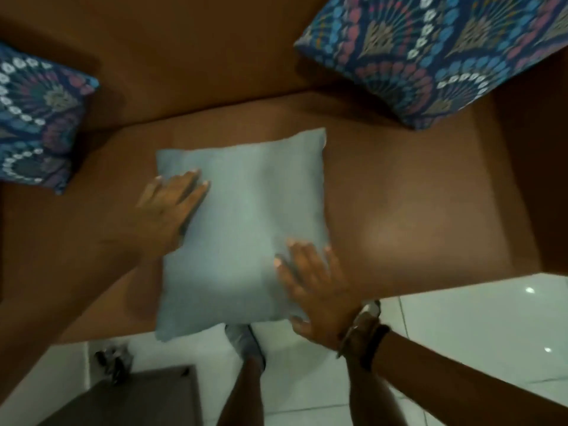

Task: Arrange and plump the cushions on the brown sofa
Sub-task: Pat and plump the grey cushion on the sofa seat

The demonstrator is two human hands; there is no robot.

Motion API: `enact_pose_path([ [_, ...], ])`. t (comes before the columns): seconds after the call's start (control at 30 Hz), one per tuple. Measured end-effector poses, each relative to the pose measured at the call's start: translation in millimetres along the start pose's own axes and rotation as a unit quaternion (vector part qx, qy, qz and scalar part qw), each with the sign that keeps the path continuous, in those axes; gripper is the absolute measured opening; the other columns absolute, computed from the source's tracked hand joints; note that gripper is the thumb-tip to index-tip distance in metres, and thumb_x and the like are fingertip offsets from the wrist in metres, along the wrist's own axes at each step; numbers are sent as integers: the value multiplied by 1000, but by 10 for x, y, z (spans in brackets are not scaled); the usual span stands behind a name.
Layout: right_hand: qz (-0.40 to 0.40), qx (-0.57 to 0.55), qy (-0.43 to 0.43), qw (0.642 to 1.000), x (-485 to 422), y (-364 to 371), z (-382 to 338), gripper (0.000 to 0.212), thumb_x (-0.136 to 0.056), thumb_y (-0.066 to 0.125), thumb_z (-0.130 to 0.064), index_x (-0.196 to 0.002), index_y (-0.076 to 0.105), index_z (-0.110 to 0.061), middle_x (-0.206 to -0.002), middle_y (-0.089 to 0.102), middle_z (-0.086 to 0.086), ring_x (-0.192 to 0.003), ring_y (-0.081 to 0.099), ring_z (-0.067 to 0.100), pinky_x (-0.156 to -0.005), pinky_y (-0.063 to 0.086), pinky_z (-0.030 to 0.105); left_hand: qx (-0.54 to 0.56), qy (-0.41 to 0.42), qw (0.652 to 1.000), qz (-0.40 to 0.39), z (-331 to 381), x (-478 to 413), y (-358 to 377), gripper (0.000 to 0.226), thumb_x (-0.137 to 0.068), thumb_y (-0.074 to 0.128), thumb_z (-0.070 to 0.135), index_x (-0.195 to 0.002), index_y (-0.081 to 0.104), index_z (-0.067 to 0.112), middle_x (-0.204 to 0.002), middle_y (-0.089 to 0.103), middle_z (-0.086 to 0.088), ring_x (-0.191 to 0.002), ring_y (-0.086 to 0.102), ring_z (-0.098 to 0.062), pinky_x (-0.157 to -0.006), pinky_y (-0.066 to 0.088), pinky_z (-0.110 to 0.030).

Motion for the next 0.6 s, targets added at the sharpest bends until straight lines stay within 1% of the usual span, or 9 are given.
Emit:
enact_pose_path([
  [0.07, 62, -10, -23, 998, 18, 543, -963, 48, -96, 27, -15, -143, 30, -17, -149, 35, 16, -138, 28, 36, -109, 23, 58, -50, -26, 997, -54, -345, 614, 325, 87, -71, 53, 12, -153, 27, 7, -157, 30, -29, -139, 39, -46, -122, 3, -44],
  [0.1, 50, 20, -65, 996, 20, 690, -1251, 44, -100, 21, -12, -140, 36, -18, -145, 43, 12, -135, 35, 34, -107, 28, 56, -59, -37, 995, -71, -480, 800, 456, 100, -62, 65, 9, -154, 24, 6, -158, 27, -30, -141, 34, -47, -121, -7, -40],
  [0.13, 67, 56, -41, 995, -37, 796, -1291, 42, -101, 21, -11, -138, 39, -20, -142, 48, 8, -132, 39, 31, -105, 30, 55, -58, -44, 994, -84, -583, 869, 575, 113, -52, 74, 5, -154, 23, 5, -158, 26, -30, -143, 31, -46, -120, -11, -40],
  [0.23, 35, 121, 16, 992, -278, 965, -1388, 42, -96, 32, -14, -137, 39, -22, -143, 45, 7, -129, 45, 29, -104, 27, 53, -50, -8, 998, -46, -636, 780, 758, 103, -66, 77, 13, -154, 24, 4, -158, 28, -29, -147, 28, -40, -121, 0, -49],
  [0.3, 85, 129, 82, 985, -293, 1050, -1287, 45, -96, 37, -13, -140, 35, -19, -146, 34, 14, -131, 42, 34, -107, 24, 56, -36, 39, 999, 4, -596, 557, 790, 87, -82, 69, 17, -154, 22, 3, -158, 28, -28, -148, 27, -38, -120, 6, -53],
  [0.37, 98, 98, 149, 979, -303, 915, -1100, 44, -98, 37, -16, -141, 32, -14, -147, 36, 20, -134, 35, 37, -109, 21, 60, -26, 85, 995, 47, -569, 207, 766, 71, -96, 53, 15, -155, 16, 2, -159, 28, -26, -149, 26, -36, -119, 11, -55],
  [0.47, 89, 15, 123, 988, -409, 457, -833, 52, -91, 37, -36, -128, 50, -3, -131, 56, 23, -123, 50, 38, -103, 34, 61, 16, 146, 986, 72, -587, -219, 667, 53, -103, 22, 12, -156, 21, 4, -161, 28, -19, -150, 21, -28, -122, 2, -49],
  [0.53, 127, -54, 89, 986, -519, -47, -696, 48, -80, 48, -30, -113, 63, 1, -114, 67, 21, -109, 62, 35, -91, 50, 56, 89, 148, 983, 62, -638, -367, 541, 51, -101, 36, 14, -151, 35, 4, -159, 35, -16, -148, 26, -27, -122, -6, -34],
  [0.6, 178, -116, 83, 974, -653, -623, -567, 34, -79, 53, -18, -103, 69, -1, -104, 71, 17, -99, 67, 30, -84, 55, 45, 176, 101, 979, 21, -754, -442, 390, 49, -100, 51, 20, -148, 43, 13, -155, 43, -11, -146, 35, -28, -122, 3, -23],
])
Point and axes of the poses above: each hand's wrist, its own x-axis away from the middle knuckle, its own y-axis out of the palm, z = x × y, the point moved 3 cm from there along -x, towards the middle knuckle
